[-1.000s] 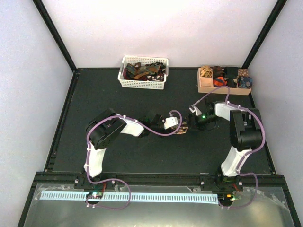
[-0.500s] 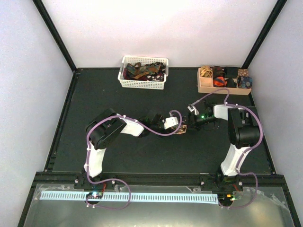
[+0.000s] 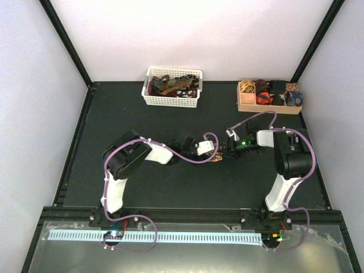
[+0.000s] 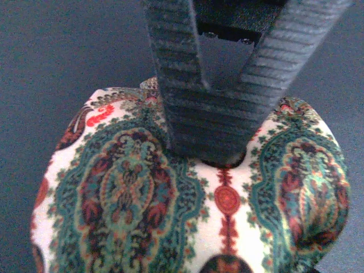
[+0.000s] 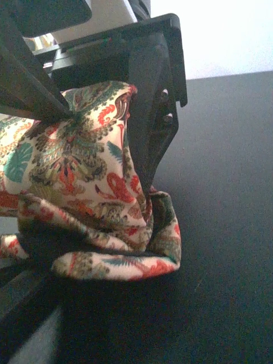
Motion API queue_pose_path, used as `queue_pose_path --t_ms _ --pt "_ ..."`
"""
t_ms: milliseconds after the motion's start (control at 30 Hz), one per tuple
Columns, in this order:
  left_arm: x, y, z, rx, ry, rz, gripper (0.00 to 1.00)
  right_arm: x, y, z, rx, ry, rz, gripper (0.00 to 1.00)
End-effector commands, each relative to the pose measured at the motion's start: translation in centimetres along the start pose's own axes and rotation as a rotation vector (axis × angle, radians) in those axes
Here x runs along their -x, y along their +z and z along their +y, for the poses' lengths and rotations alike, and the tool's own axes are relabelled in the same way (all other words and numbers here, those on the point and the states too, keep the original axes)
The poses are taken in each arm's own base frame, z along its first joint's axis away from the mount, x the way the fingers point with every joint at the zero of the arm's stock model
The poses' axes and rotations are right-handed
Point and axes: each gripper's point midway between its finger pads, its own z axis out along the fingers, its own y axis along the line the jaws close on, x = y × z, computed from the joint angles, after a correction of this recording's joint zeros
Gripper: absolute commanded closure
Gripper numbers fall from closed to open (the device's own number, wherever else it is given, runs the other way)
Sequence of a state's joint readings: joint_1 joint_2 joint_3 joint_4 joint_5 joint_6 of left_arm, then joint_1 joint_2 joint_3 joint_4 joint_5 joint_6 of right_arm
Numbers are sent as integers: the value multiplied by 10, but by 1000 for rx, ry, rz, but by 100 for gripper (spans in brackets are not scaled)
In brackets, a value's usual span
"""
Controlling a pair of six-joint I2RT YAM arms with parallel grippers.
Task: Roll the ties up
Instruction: Roll the tie at the center of the board, then pick up the tie from the center of the board.
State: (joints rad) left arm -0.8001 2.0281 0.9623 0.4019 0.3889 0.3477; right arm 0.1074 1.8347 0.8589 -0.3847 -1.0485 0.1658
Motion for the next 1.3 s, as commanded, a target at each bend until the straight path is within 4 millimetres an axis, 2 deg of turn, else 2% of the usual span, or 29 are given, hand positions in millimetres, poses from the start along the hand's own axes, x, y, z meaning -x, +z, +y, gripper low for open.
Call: queue_pose_path --t_ms 0,233,333,433,500,633,700,767,967,1067,1267 --pt "-59 2 -21 -56 -63 191 69 7 -6 0 -80 -45 -25 40" --pt "-56 4 -19 -54 -67 191 69 7 -3 0 -75 -48 -12 76" --pt "-55 3 -19 -55 -66 190 69 5 -1 -1 -80 -51 -5 83" --pt "-52 3 -18 -54 -65 186 68 7 -2 -2 -90 -54 -5 98" --pt "-51 2 -18 -54 -66 185 63 7 -3 -2 -103 -60 -4 99" --pt "-36 -6 -17 -41 -68 143 23 10 -7 4 -112 -89 -5 99" --pt "-23 -13 -19 -45 -52 100 12 12 -10 8 -115 -102 -9 99" --pt "-16 -15 -21 -58 -45 79 10 11 -12 9 -120 -108 -10 99" --pt "3 -25 -24 -73 -25 17 12 11 -17 14 -140 -137 0 99" --pt "16 -38 -22 -61 -20 -5 2 14 -26 25 -164 -185 -4 99" --pt "31 -73 -11 -29 -58 4 1 26 -57 40 -305 -277 3 99"
